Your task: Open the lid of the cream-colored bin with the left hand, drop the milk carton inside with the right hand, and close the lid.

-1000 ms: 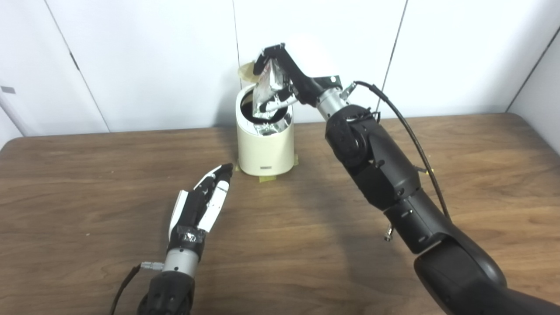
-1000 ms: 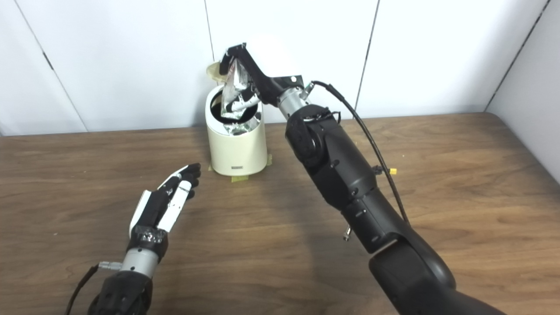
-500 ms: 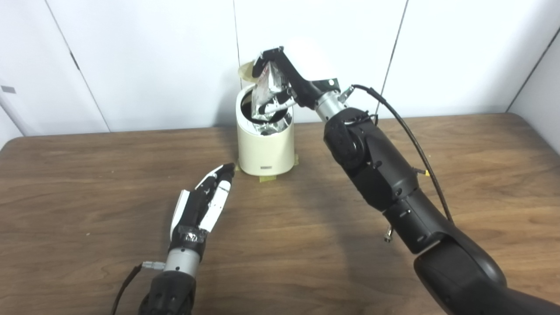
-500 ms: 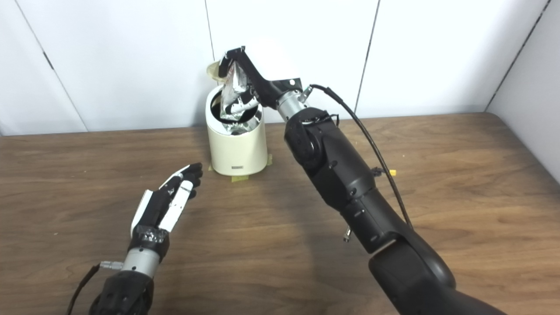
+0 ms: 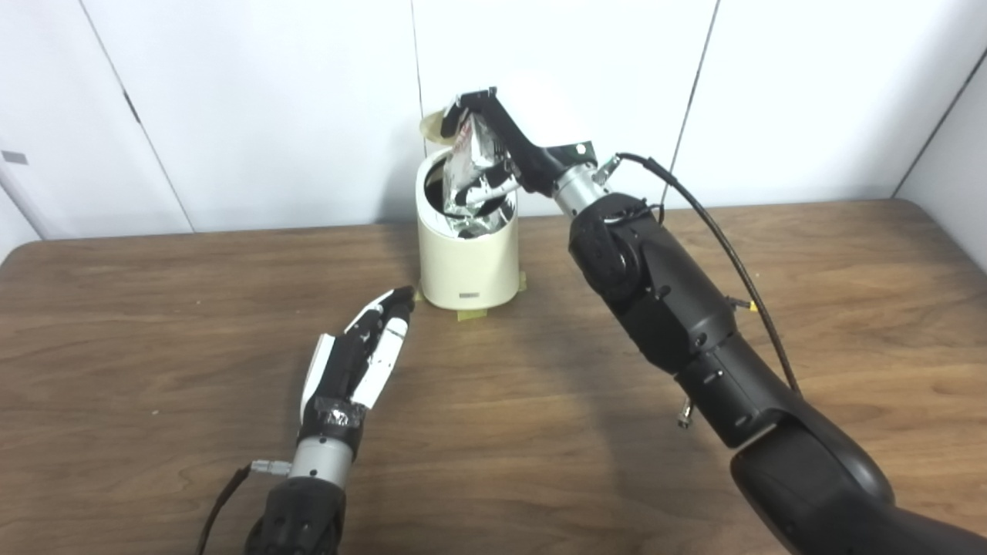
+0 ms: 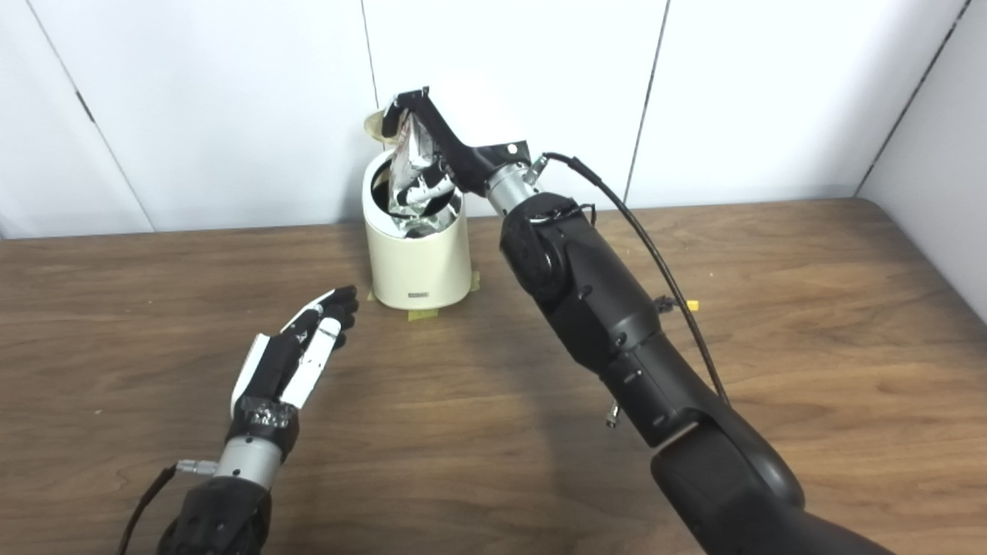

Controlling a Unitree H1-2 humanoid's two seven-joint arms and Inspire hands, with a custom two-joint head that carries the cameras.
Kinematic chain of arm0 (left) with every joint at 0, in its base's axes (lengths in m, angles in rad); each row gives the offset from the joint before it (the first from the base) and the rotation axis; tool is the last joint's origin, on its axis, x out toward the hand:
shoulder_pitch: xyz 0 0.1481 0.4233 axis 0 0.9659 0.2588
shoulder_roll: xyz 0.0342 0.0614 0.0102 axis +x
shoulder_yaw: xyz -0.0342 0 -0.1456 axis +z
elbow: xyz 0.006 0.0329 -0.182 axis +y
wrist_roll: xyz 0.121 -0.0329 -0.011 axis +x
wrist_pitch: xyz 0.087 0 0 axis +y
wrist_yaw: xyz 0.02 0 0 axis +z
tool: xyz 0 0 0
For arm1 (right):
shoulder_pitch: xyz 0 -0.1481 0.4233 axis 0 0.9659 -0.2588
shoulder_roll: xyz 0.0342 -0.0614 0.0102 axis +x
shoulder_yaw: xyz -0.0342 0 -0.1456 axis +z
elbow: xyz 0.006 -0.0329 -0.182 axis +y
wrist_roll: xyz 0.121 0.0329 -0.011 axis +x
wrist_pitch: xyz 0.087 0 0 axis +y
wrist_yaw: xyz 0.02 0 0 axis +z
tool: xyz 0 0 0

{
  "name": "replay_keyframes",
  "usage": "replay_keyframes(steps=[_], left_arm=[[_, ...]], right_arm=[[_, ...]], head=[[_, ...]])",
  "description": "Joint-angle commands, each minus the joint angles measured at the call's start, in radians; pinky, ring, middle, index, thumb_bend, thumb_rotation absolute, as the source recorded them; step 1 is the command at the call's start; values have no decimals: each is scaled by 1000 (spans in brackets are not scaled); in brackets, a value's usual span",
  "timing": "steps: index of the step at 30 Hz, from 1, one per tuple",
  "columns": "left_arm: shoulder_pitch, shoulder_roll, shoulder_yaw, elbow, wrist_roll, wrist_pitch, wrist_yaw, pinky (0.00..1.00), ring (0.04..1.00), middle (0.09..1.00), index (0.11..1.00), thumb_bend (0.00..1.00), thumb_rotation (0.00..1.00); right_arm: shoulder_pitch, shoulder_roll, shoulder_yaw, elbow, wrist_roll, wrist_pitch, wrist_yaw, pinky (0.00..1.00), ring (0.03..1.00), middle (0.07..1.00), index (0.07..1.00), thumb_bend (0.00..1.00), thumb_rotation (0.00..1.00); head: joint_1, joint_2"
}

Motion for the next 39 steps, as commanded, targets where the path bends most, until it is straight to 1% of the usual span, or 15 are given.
replay_keyframes(steps=[1, 3, 4, 5, 6, 8, 9, 10, 11, 15, 22, 30, 33, 35, 39], left_arm=[[-26, -7, -2, -39, 8, -37, 4, 876, 885, 871, 857, 328, 783], [-26, -7, -2, -39, 7, -38, 3, 869, 883, 872, 858, 319, 780], [-25, -7, -3, -40, 8, -37, 3, 877, 884, 872, 857, 318, 778], [-25, -7, -4, -40, 10, -35, 3, 879, 885, 872, 856, 317, 777], [-26, -6, -4, -41, 13, -32, 4, 876, 884, 871, 857, 316, 777], [-25, -6, -4, -41, 14, -29, 4, 893, 884, 871, 858, 317, 781], [-26, -5, -4, -40, 15, -29, 4, 896, 883, 871, 858, 316, 782], [-26, -4, -4, -38, 17, -31, 4, 903, 884, 871, 858, 316, 782], [-26, -3, -5, -38, 19, -32, 5, 901, 882, 870, 857, 316, 781], [-25, 1, -5, -35, 13, -41, 0, 883, 890, 878, 858, 294, 765], [-24, 6, -9, -36, 23, -35, 2, 905, 895, 877, 856, 289, 754], [-21, 7, -12, -38, 35, -37, 0, 907, 911, 881, 854, 288, 775], [-21, 4, -10, -40, 32, -33, 0, 897, 907, 881, 853, 277, 768], [-22, 4, -9, -39, 29, -34, -1, 896, 900, 880, 857, 279, 763], [-25, 3, -2, -33, 19, -41, -2, 863, 888, 875, 857, 278, 749]], right_arm=[[-68, -12, -8, -28, -10, 7, -19, 330, 373, 487, 559, 510, 0], [-66, -10, -7, -39, -22, 37, -2, 182, 253, 475, 504, 528, 0], [-65, -9, -6, -43, -27, 48, 5, 169, 256, 475, 497, 531, 1], [-65, -10, -3, -46, -31, 55, 11, 206, 314, 479, 493, 532, 2], [-66, -12, 1, -46, -35, 61, 19, 310, 420, 483, 494, 531, 2], [-67, -17, 12, -52, -51, 77, 41, 671, 696, 700, 495, 526, 114], [-67, -20, 18, -55, -60, 89, 53, 731, 744, 738, 495, 525, 129], [-67, -20, 21, -59, -67, 101, 65, 772, 800, 776, 597, 726, 170], [-67, -20, 23, -61, -71, 108, 73, 790, 840, 805, 676, 855, 203], [-67, -23, 31, -65, -84, 128, 91, 816, 870, 825, 755, 948, 237], [-64, -21, 22, -68, -61, 120, 88, 805, 814, 782, 723, 925, 219], [-52, -19, 10, -69, -42, 95, 48, 636, 719, 702, 654, 864, 155], [-43, -14, -10, -76, 4, 59, 17, 513, 579, 617, 602, 839, 61], [-31, -9, -30, -87, 41, 36, -1, 395, 427, 527, 561, 580, 12], [8, -1, -71, -131, 121, 10, -1, 378, 398, 510, 529, 518, 0]], head=[[-1, 1], [-1, 1], [-1, 1], [-1, 1], [-7, 1], [-7, 1], [-7, 1], [-9, 1], [-9, 1], [-10, 1], [-10, 4], [-10, 7], [-11, 8], [-9, 9], [-8, 7]])
